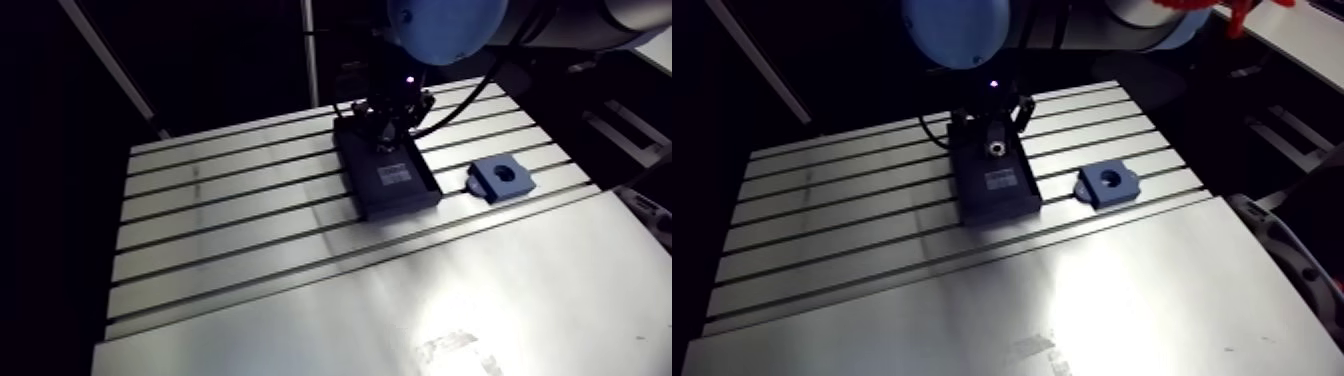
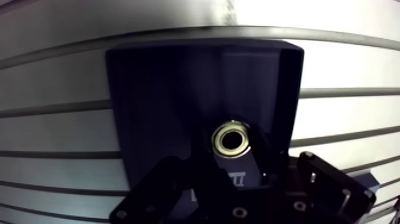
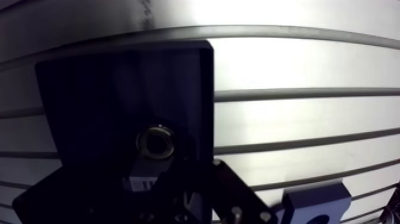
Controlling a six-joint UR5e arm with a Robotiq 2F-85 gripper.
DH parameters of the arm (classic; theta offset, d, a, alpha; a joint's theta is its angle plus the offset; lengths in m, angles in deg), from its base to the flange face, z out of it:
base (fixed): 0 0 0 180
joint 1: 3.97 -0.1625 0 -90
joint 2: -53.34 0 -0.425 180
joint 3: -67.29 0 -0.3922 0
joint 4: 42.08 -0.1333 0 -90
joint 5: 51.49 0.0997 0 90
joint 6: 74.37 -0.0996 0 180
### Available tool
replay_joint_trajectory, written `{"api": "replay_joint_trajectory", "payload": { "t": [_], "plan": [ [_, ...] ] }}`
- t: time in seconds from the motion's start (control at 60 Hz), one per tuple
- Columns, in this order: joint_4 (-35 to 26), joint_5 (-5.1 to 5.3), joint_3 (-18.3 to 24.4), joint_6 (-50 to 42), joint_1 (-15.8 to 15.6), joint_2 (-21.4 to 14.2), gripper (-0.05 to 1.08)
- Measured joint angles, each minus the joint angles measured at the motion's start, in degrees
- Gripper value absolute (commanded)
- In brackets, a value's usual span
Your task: Pick up the bearing and press it into the housing until flush.
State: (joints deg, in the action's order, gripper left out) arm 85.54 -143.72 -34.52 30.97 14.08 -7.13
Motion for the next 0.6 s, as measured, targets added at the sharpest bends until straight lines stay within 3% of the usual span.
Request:
{"api": "replay_joint_trajectory", "payload": {
  "t": [0.6],
  "plan": [
    [-0.3,0.07,0.1,0.1,-0.3,-1.1,0.60]
  ]
}}
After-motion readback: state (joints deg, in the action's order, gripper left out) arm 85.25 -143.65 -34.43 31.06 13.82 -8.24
